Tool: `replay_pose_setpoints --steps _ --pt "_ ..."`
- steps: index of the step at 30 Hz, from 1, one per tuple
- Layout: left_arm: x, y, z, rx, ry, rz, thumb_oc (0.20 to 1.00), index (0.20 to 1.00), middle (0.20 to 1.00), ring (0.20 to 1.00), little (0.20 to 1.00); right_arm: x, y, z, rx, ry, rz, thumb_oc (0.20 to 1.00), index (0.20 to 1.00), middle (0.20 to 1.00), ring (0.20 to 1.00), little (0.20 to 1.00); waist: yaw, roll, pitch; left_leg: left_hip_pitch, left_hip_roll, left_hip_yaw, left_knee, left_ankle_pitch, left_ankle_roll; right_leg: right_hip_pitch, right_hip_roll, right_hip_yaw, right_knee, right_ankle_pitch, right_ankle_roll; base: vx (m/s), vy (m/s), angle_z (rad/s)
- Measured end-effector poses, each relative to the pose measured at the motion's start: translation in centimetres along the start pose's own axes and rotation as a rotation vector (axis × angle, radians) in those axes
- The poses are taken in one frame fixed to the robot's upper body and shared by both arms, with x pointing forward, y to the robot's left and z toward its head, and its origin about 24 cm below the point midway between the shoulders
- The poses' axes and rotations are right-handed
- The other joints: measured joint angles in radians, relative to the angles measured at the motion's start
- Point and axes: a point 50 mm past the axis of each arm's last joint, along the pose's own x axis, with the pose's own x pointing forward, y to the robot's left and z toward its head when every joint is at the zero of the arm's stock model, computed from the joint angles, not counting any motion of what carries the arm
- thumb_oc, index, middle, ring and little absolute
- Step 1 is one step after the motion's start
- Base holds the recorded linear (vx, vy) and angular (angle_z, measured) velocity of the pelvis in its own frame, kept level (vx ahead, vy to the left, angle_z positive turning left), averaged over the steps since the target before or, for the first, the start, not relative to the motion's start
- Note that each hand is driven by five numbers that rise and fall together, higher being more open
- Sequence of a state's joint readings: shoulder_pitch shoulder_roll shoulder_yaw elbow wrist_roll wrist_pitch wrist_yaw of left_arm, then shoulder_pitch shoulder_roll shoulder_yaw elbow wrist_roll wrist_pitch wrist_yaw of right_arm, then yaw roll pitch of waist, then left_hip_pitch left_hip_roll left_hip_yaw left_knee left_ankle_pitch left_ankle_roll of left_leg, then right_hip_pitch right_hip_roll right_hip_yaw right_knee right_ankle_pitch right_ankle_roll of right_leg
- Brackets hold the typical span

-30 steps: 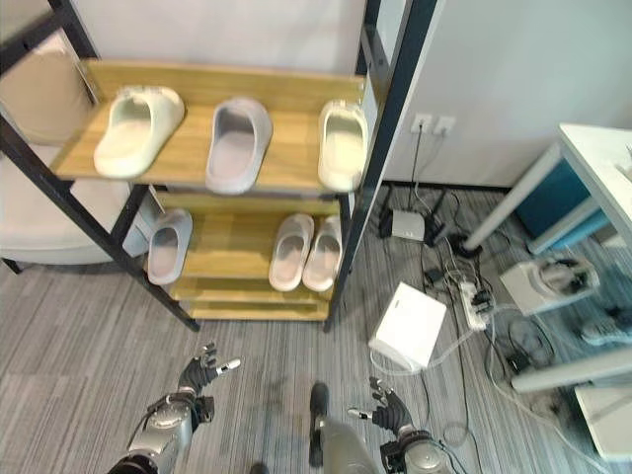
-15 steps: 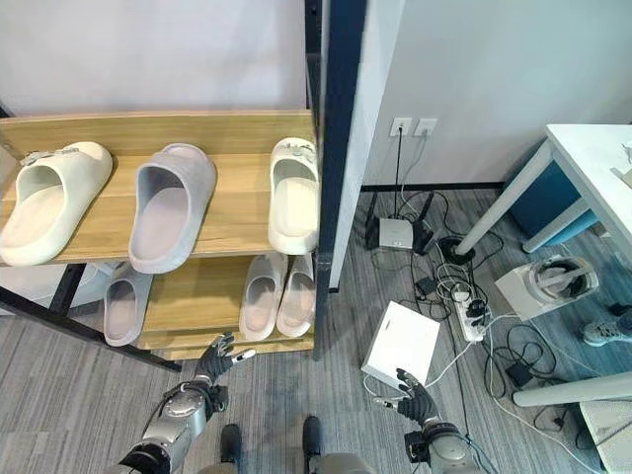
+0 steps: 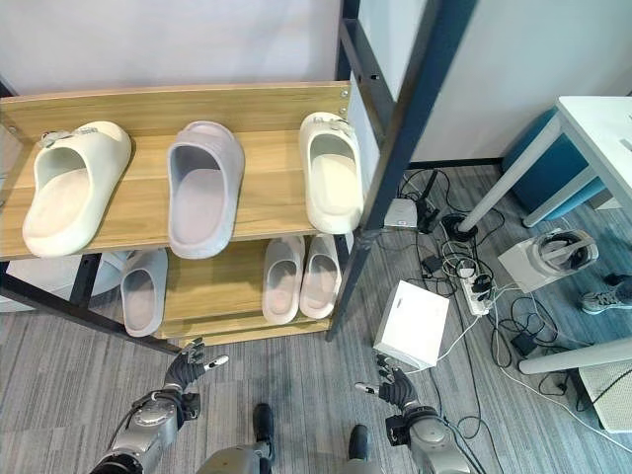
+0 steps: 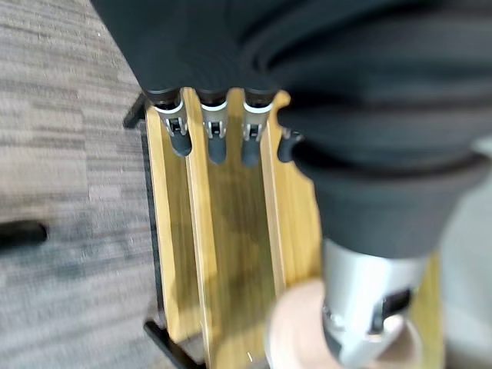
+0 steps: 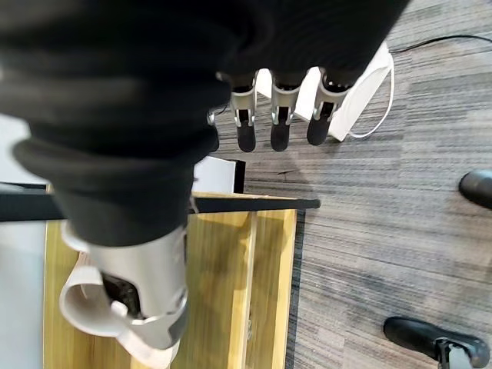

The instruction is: Arrange the slippers neatly on the shoe rack.

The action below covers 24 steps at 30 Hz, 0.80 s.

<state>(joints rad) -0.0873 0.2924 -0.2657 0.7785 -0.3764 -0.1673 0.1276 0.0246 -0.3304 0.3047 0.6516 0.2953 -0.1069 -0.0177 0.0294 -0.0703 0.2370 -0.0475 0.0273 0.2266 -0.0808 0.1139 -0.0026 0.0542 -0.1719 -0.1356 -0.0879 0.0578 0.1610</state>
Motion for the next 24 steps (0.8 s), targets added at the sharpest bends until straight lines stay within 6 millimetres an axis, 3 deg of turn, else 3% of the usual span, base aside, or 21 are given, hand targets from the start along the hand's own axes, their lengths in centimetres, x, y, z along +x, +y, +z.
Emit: replay_pose_setpoints --steps 1,3,4,5,6,7,8,9,10,12,13,15,18,22,23,24 --pt "0.0 -0.3 -0.1 -0.008 0.003 -0.007 1.0 1.0 1.0 1.0 1.0 -0.1 -0.1 -0.1 0.0 0.005 -0.002 1.0 1.0 1.0 1.0 1.0 0.002 0.003 -0.001 -0.001 0.021 -0.008 0.005 0.009 -0.012 0.004 0.023 0.001 0.006 -0.008 -0.005 -0.03 -0.178 0.27" --pt "0.1 -1.3 0.0 -0.016 0.004 -0.035 1.0 1.0 1.0 1.0 1.0 -0.6 -0.3 -1.5 0.004 0.049 -0.011 1.0 1.0 1.0 1.0 1.0 -0.02 0.0 -0.003 -0.062 0.059 -0.1 0.102 0.036 -0.058 0.029 0.102 0.056 0.009 -0.064 -0.091 -0.03 -0.041 0.98" --pt "0.3 -1.8 0.4 -0.018 -0.007 -0.052 1.0 1.0 1.0 1.0 1.0 -0.9 -0.5 -2.3 0.002 0.08 -0.014 1.0 1.0 1.0 1.0 1.0 -0.021 -0.01 -0.002 -0.093 0.062 -0.145 0.146 0.061 -0.094 0.024 0.101 0.044 0.032 -0.071 -0.112 0.0 0.097 0.85" --pt "0.2 -2.0 -0.1 -0.01 0.012 -0.062 1.0 1.0 1.0 1.0 1.0 -1.2 -0.7 -3.0 0.002 0.109 -0.02 1.0 1.0 1.0 1.0 1.0 -0.002 -0.024 -0.004 -0.1 0.066 -0.17 0.163 0.099 -0.151 0.024 0.09 0.05 0.041 -0.069 -0.13 0.04 0.135 0.19" --pt "0.0 -2.2 -0.7 0.014 0.04 -0.075 1.0 1.0 1.0 1.0 1.0 -1.3 -0.9 -3.0 -0.001 0.106 -0.026 1.0 1.0 1.0 1.0 1.0 0.003 -0.035 -0.01 -0.114 0.077 -0.169 0.178 0.077 -0.152 0.028 0.074 0.032 0.027 -0.038 -0.162 0.08 0.128 -0.14" --pt "0.0 -2.3 -1.0 0.02 0.055 -0.08 1.0 1.0 1.0 1.0 1.0 -1.3 -1.2 -2.6 0.0 0.09 -0.034 1.0 1.0 1.0 1.0 1.0 -0.002 -0.04 -0.026 -0.125 0.112 -0.139 0.156 0.055 -0.139 0.025 0.068 0.008 -0.001 -0.028 -0.161 0.1 0.142 -0.07" --pt "0.1 -2.5 -0.8 0.018 0.05 -0.084 1.0 1.0 1.0 1.0 1.0 -1.3 -1.6 -2.4 0.003 0.083 -0.047 1.0 1.0 1.0 1.0 1.0 -0.012 -0.024 -0.037 -0.128 0.155 -0.137 0.123 0.048 -0.142 0.016 0.073 -0.001 0.0 -0.027 -0.154 0.11 0.176 0.08" --pt "0.1 -2.7 -0.7 0.014 0.046 -0.089 1.0 1.0 1.0 1.0 1.0 -1.4 -2.0 -2.5 0.006 0.085 -0.061 1.0 1.0 1.0 1.0 1.0 -0.024 -0.006 -0.046 -0.124 0.195 -0.147 0.086 0.053 -0.151 0.006 0.081 -0.006 0.0 -0.024 -0.152 0.18 0.318 0.05" --pt "0.2 -3.2 -0.5 0.006 0.041 -0.099 1.0 1.0 1.0 1.0 1.0 -1.5 -2.4 -2.5 -0.005 0.089 -0.068 1.0 1.0 1.0 1.0 1.0 -0.037 0.013 -0.058 -0.087 0.208 -0.2 0.033 0.056 -0.157 -0.01 0.082 0.005 -0.001 -0.012 -0.131 0.17 0.317 0.03" --pt "0.1 -4.3 -0.6 -0.015 0.041 -0.126 1.0 1.0 1.0 1.0 1.0 -1.8 -3.4 -2.2 -0.027 0.075 -0.083 1.0 1.0 1.0 1.0 1.0 -0.067 0.058 -0.076 -0.007 0.158 -0.152 -0.007 0.054 -0.152 -0.027 0.061 0.006 0.0 0.003 -0.084 0.09 0.286 -0.06" --pt "0.0 -4.6 -0.7 -0.022 0.042 -0.135 1.0 1.0 1.0 1.0 1.0 -1.7 -3.6 -2.0 -0.036 0.073 -0.086 1.0 1.0 1.0 1.0 1.0 -0.068 0.08 -0.084 0.014 0.139 -0.135 -0.009 0.011 -0.133 -0.041 0.063 0.014 0.003 0.012 -0.067 -0.02 0.22 -0.06" --pt "0.3 -4.1 0.1 -0.011 0.015 -0.128 1.0 1.0 1.0 1.0 1.0 -1.3 -2.2 -1.8 -0.013 0.062 -0.053 1.0 1.0 1.0 1.0 1.0 -0.062 0.039 -0.066 0.009 0.097 -0.105 -0.003 0.007 -0.114 -0.057 0.021 0.031 0.006 0.051 -0.034 -0.04 0.135 -0.16" --pt "0.4 -2.2 0.1 0.031 0.017 -0.092 1.0 1.0 1.0 1.0 1.0 -0.3 0.5 -0.9 0.001 0.03 0.002 1.0 1.0 1.0 1.0 1.0 -0.042 -0.029 -0.061 -0.011 0.045 -0.076 -0.003 -0.002 -0.075 -0.094 -0.032 0.057 0.006 0.072 -0.023 -0.01 0.094 -0.2" --pt "0.4 -1.0 0.2 0.049 0.015 -0.059 1.0 1.0 1.0 1.0 1.0 0.4 1.9 0.9 -0.093 -0.031 0.04 1.0 1.0 1.0 1.0 1.0 -0.017 -0.036 -0.061 -0.016 0.011 -0.062 -0.01 -0.019 -0.05 -0.106 -0.066 0.062 0.005 0.085 -0.007 0.01 0.043 -0.05" --pt "0.4 -0.5 0.1 0.049 0.017 -0.041 1.0 1.0 1.0 1.0 1.0 0.4 2.3 1.8 -0.136 -0.068 0.05 1.0 1.0 1.0 1.0 1.0 -0.015 -0.035 -0.061 -0.019 0.012 -0.06 -0.01 -0.018 -0.051 -0.11 -0.066 0.065 0.005 0.085 -0.006 0.04 0.036 -0.14" --pt "0.3 0.0 0.1 0.052 0.019 -0.023 1.0 1.0 1.0 1.0 1.0 0.7 2.2 3.8 -0.227 -0.145 0.045 1.0 1.0 1.0 1.0 1.0 -0.01 -0.033 -0.061 -0.019 0.017 -0.06 -0.01 -0.017 -0.053 -0.111 -0.059 0.069 0.004 0.079 -0.002 0.04 0.04 -0.05"
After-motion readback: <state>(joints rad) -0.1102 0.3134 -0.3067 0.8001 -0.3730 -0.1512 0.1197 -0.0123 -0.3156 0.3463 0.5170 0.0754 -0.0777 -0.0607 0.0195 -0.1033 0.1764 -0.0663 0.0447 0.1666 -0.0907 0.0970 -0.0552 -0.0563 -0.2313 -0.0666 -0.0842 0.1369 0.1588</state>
